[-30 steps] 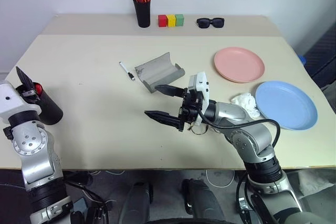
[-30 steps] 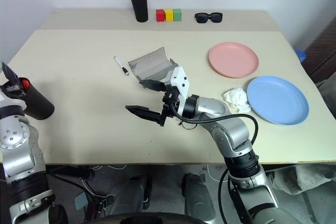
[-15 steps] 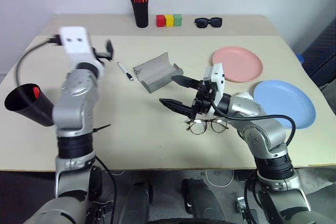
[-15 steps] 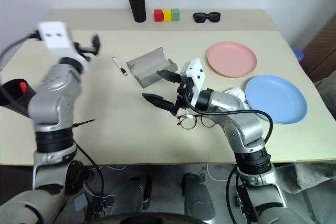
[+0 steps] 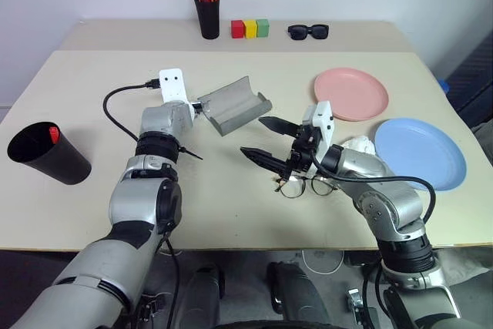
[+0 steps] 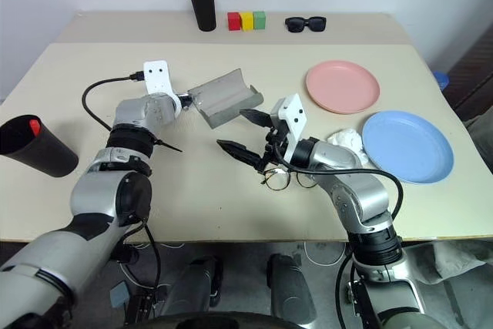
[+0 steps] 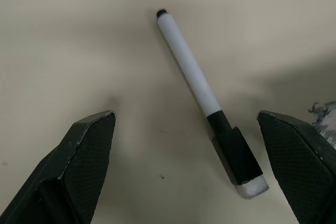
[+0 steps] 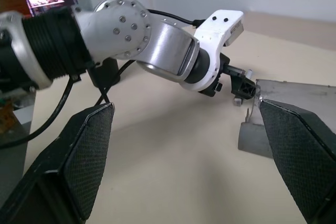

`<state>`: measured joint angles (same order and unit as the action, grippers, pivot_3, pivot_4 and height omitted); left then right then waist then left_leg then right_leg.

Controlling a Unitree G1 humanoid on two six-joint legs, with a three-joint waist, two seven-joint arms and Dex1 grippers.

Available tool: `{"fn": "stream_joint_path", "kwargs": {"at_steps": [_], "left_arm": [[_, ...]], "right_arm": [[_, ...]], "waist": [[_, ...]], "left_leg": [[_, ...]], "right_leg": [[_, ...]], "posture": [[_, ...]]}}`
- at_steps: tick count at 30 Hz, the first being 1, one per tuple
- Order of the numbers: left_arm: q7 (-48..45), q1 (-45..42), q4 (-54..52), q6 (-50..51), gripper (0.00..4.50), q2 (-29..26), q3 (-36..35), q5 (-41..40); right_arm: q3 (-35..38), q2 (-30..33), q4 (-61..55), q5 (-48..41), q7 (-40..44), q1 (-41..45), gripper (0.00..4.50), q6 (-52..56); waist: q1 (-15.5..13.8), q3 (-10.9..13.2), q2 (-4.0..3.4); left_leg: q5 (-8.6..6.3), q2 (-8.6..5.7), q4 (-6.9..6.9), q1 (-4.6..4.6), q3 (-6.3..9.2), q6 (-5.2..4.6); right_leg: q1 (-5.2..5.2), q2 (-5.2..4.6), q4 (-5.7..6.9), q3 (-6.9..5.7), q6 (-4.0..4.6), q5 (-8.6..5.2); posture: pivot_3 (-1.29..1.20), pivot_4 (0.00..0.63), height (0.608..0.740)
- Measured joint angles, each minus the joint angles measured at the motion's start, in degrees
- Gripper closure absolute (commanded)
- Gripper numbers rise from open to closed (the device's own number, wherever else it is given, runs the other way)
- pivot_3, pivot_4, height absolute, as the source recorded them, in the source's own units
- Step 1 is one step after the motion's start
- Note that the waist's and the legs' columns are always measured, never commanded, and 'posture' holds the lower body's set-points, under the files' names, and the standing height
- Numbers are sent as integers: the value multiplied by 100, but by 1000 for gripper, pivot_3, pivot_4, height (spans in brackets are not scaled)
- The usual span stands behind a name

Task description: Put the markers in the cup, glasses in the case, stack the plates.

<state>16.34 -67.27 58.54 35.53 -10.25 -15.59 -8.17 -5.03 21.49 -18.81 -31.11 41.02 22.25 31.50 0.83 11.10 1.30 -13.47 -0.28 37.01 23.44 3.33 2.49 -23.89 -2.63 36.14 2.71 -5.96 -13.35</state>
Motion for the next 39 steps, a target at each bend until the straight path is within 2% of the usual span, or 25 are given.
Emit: {"fn": "stream_joint_path", "kwargs": {"at_steps": [1, 4, 11, 16, 20, 26, 28, 31, 34, 39], "left_arm": [[41, -64, 183, -89, 60, -2, -52, -7], [163, -211, 517, -287, 867, -15, -172, -43], [415, -259, 704, -503, 4478, -99, -358, -112], [270, -136, 566, -772, 4478, -90, -213, -18], [-318, 309, -188, -1416, 4478, -46, -82, -7], [-886, 1805, -3463, -2598, 4478, -33, 196, 45], [-838, 2491, -4830, -2894, 4478, -259, 270, 320], [-711, 3383, -6279, -3061, 4478, -563, 143, 724], [-559, 4286, -7200, -3126, 4478, -830, -205, 1137], [-231, 5120, -7816, -3068, 4478, -833, -1015, 1326]], "right_arm": [[2, 3, -23, 0, -16, -5, 0, 0], [45, 32, -89, -1, -38, -20, 0, 1], [113, 98, -128, -2, -67, -127, 0, 12], [110, 96, -129, -3, -58, -126, 0, 12], [109, 97, -128, -4, -35, -123, 0, 13], [103, 95, -128, -26, -4, -81, 0, 34], [110, 83, -152, -184, 61, -39, 0, 99], [90, 81, -241, -419, 217, 91, 0, 248], [-9, -27, -324, -536, 323, 313, 0, 294], [-224, -450, -210, -619, 405, 725, 0, 272]], "waist": [[1, 0, 0], [1, 0, 0], [1, 0, 0], [-4, 0, 0], [1, 0, 0], [16, 1, -1], [39, 0, -3], [10, -1, -4], [2, -1, -4], [-14, -3, -1]], "left_leg": [[0, 0, 0, 0, 0, 0], [0, 0, 0, 0, 0, 0], [0, 0, 0, -1, 0, 1], [1, -2, 0, -1, -2, 2], [1, -1, -4, 0, -2, 4], [2, 3, -14, 3, -10, 6], [2, 5, -18, 0, -17, 6], [3, 5, -15, -1, -17, 6], [3, 6, -4, -1, -17, 6], [3, 7, 4, -2, -11, 5]], "right_leg": [[0, 0, 0, 0, 0, 0], [0, 0, 0, 0, -2, 1], [1, 0, 1, 0, -3, 2], [2, -2, -1, 1, -6, 4], [-1, -2, -1, 2, -5, 4], [-14, -6, 2, 14, -2, 6], [-17, -5, 2, 18, 1, 8], [-16, -4, 4, 18, 3, 9], [-11, -2, 3, 16, 4, 8], [-2, 0, 0, 10, 5, 7]], "posture": [[0, 150, 740], [0, 150, 740], [0, 150, 740], [0, 150, 740], [0, 150, 740], [0, 150, 740], [0, 150, 740], [0, 150, 740], [0, 150, 740], [0, 150, 740]]}}
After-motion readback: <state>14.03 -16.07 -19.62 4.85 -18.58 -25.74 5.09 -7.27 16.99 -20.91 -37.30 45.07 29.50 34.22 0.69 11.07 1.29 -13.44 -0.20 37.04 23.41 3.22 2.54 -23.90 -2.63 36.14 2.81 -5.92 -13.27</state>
